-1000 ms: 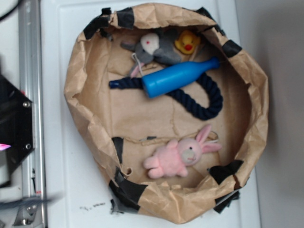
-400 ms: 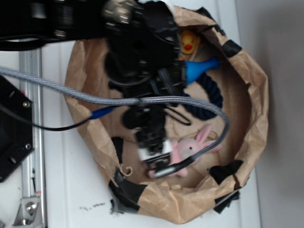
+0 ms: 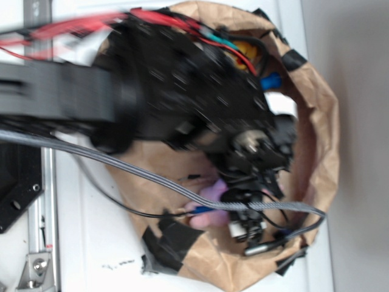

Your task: Grab the pink bunny.

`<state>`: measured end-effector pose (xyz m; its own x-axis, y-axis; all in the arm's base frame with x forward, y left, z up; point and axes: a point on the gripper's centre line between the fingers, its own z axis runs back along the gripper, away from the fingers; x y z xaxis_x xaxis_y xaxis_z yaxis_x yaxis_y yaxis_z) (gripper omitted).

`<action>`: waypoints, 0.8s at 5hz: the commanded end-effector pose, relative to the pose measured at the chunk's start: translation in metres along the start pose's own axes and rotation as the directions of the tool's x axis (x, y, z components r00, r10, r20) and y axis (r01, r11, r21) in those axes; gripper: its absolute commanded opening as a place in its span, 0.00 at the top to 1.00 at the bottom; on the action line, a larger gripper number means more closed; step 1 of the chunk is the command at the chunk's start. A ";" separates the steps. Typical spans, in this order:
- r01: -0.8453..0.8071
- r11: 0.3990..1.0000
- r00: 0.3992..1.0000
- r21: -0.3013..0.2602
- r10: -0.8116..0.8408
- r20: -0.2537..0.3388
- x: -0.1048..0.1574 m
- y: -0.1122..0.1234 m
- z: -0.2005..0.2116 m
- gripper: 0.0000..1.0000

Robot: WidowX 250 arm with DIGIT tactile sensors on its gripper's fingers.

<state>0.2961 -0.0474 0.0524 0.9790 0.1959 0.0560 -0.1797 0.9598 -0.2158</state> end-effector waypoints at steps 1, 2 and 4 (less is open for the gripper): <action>0.075 0.997 0.997 -0.030 -0.075 0.004 -0.016 -0.036 -0.019 0.54; 0.044 0.999 0.999 0.022 -0.045 0.009 -0.022 -0.021 -0.021 1.00; 0.032 0.999 0.999 0.038 -0.033 0.031 -0.009 -0.008 0.007 1.00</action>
<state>0.2717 -0.0560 0.0402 0.9880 0.1543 0.0062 -0.1517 0.9769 -0.1507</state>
